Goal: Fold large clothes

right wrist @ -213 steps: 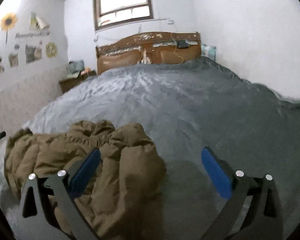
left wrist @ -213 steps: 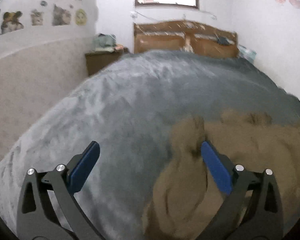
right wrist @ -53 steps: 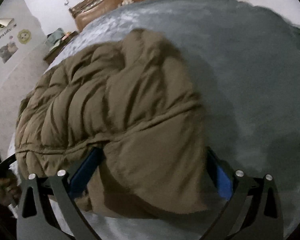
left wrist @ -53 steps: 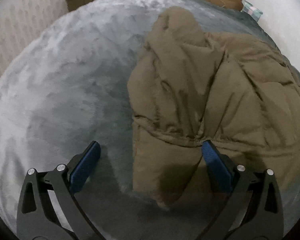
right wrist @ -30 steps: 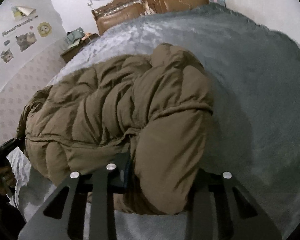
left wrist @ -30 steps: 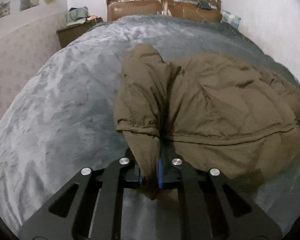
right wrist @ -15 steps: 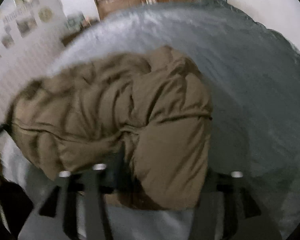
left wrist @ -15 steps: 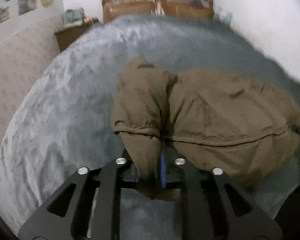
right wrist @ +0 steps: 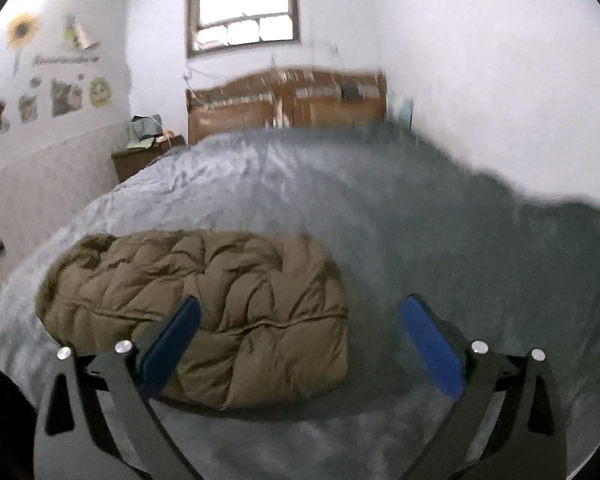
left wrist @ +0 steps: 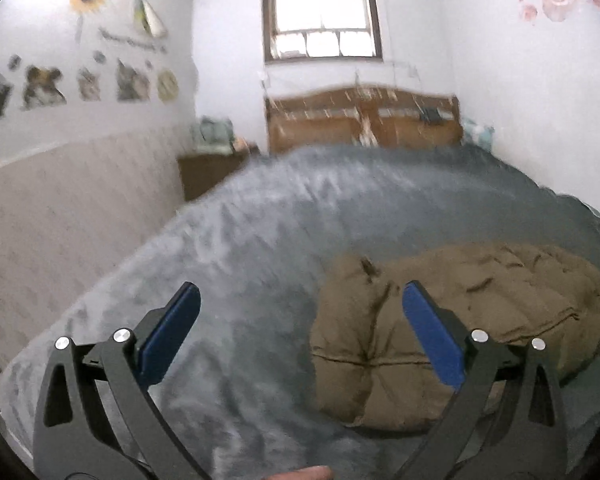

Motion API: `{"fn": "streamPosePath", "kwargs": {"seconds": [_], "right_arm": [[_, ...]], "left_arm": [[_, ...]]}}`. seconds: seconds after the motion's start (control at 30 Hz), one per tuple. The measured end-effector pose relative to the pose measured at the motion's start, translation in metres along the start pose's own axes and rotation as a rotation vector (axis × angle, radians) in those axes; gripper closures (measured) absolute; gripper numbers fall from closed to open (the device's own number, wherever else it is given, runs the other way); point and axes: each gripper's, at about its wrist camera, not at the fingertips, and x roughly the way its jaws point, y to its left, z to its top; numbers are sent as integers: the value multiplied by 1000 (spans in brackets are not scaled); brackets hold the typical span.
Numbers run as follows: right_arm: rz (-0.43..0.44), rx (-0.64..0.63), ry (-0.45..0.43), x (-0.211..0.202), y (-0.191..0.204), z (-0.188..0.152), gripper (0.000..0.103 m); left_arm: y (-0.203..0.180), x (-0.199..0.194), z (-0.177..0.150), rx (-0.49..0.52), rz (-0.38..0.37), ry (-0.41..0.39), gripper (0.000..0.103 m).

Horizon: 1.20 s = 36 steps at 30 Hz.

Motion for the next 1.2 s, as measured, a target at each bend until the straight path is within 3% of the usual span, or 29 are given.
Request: {"fn": "streamPosePath", "kwargs": {"seconds": [0.07,0.27,0.43,0.63,1.2], "right_arm": [[-27,-43,-32,-11,14,-5,2],[9,-62,-129,-39,24,-14,2],[27,-21,-67,-27,18,-17,2],[54,49,-95,-26,6,-21,2],[49,13,-88,-20,3,-21,2]], "left_arm": [[-7,-11,-3,17,15,-7,3],[-20,-24,-2,44,-61,-73,3],[-26,-6,-4,34,-35,-18,3],[-21,-4,-8,6,-54,-16,3],[-12,3,-13,-75,-60,0,3]]}}
